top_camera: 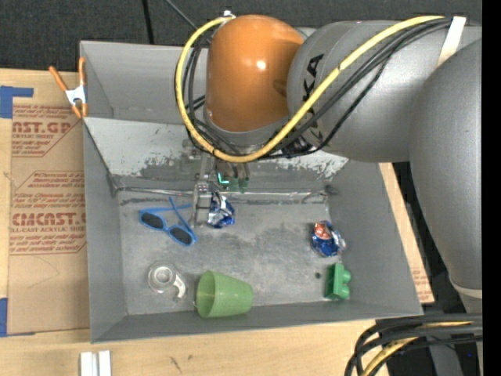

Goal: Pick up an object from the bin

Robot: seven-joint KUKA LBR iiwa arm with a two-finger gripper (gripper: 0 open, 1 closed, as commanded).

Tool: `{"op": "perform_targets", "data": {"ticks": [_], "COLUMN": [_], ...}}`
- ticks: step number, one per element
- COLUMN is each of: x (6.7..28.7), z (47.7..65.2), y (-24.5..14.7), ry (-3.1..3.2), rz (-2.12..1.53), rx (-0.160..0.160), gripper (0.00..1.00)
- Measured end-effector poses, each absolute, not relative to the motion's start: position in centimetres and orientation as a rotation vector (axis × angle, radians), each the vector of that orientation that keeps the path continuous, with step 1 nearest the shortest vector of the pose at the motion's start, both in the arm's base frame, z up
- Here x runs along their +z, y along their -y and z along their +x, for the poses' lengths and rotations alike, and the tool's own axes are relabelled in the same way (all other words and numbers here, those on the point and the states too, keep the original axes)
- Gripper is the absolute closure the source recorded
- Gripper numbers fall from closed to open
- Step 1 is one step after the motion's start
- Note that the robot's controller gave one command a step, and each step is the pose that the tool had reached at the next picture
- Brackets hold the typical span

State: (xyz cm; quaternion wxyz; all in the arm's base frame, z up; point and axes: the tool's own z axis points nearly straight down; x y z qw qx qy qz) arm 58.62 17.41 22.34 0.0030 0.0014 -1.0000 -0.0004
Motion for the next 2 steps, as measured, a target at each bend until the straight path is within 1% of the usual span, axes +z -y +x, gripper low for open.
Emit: {"op": "perform_targets", "data": {"ticks": [1, 2], "x": [6.53, 7.00], "z": [57.42, 57.66], "y": [-16.02, -16.10], "ry": [3.119, 3.127], "rz": [-0.325, -0.325], "rx": [0.001, -0.004], "gripper": [0.00, 1.00]}}
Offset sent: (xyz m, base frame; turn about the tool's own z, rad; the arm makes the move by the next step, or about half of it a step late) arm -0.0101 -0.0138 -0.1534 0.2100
